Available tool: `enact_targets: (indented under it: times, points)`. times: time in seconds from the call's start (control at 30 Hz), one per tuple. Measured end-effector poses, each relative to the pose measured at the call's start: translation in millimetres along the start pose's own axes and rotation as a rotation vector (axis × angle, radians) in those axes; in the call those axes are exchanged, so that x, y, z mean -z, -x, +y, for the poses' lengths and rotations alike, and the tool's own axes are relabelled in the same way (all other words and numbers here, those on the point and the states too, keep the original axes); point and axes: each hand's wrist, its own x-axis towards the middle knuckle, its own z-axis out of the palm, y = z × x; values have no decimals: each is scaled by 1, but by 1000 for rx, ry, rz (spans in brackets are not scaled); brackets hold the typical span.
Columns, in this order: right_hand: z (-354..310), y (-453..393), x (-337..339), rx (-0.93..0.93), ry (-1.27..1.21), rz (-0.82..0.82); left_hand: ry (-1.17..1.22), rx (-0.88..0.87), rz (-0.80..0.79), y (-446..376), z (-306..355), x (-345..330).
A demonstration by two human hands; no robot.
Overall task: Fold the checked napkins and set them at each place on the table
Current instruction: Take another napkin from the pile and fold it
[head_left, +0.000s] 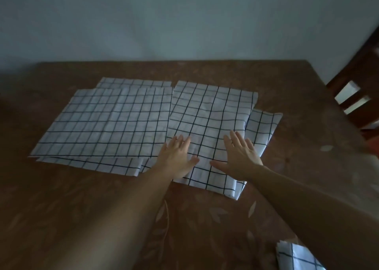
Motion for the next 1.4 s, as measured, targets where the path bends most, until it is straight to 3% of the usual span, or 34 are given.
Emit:
enact_targets:
  times: [0.13,0.4,0.5,0.67,0.83,0.97,1.13,1.27,1.4]
  points:
    - [6,-13,-28,-19,-24,29,-33,14,2,-6,-8,-24]
    - [-2,5,-41,55,-185,330,163,-45,492,3,-1,-49]
    - [-7,14,-42,59,-208,415,233,-54,583,12,7,-47]
    - [-7,30,-7,94,-174,442,426,-110,504,35,10,-27]
    - [-6,59,76,99,-140,501,588,-158,438,62,19,26]
    - [-15,93,155,56,-279,495,609,-223,506,97,28,102]
    - [-36,159,250,68,-353,432,452,-321,380,164,24,184]
    - [-53,214,296,40,-317,423,503,-406,375,223,17,235]
    - [-64,256,323,-17,-507,354,480,-448,319,265,10,272]
